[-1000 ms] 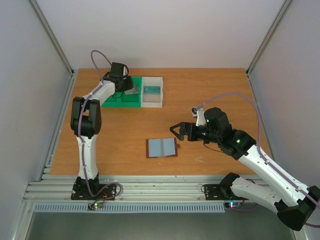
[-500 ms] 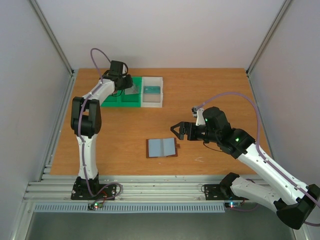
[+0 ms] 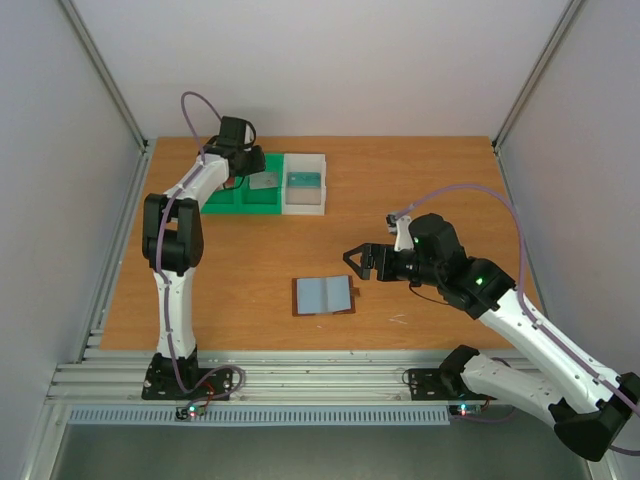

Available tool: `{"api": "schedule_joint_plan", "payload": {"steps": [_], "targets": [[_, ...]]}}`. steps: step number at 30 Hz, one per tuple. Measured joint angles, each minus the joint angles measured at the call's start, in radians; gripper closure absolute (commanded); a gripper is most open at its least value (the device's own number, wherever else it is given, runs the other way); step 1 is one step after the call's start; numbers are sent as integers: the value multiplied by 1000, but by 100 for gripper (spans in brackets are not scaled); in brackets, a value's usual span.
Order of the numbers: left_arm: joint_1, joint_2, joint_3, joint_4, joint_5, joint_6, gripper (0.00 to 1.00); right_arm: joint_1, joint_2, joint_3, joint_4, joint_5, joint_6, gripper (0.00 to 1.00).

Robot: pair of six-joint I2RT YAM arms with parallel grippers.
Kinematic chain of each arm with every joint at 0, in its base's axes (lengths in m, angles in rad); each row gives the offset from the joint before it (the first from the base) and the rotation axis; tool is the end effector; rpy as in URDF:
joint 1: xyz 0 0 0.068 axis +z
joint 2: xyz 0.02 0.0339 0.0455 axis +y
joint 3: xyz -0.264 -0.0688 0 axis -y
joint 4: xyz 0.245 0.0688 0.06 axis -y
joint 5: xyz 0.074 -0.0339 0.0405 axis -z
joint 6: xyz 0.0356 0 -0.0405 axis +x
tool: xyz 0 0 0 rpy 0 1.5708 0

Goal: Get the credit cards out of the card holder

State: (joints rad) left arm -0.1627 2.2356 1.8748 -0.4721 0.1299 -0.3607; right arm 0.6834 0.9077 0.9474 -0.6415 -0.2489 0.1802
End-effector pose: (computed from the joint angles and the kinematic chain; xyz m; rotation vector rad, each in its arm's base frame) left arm 0.4994 -0.0866 0.2101 -0.1795 2.4262 -0.3961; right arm 0.1413 0.1264 0.3298 -0.7033 2.1411 0.7509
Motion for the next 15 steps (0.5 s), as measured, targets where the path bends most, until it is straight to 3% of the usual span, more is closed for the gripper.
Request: {"api": "schedule_joint_plan", "payload": {"steps": [8, 15], "targets": [[1, 0, 28, -66, 24, 3, 56, 0, -31, 0, -2, 3, 0, 2], [1, -70, 18, -163, 48, 1, 55, 0, -16, 32, -61, 44, 0, 2]]}}
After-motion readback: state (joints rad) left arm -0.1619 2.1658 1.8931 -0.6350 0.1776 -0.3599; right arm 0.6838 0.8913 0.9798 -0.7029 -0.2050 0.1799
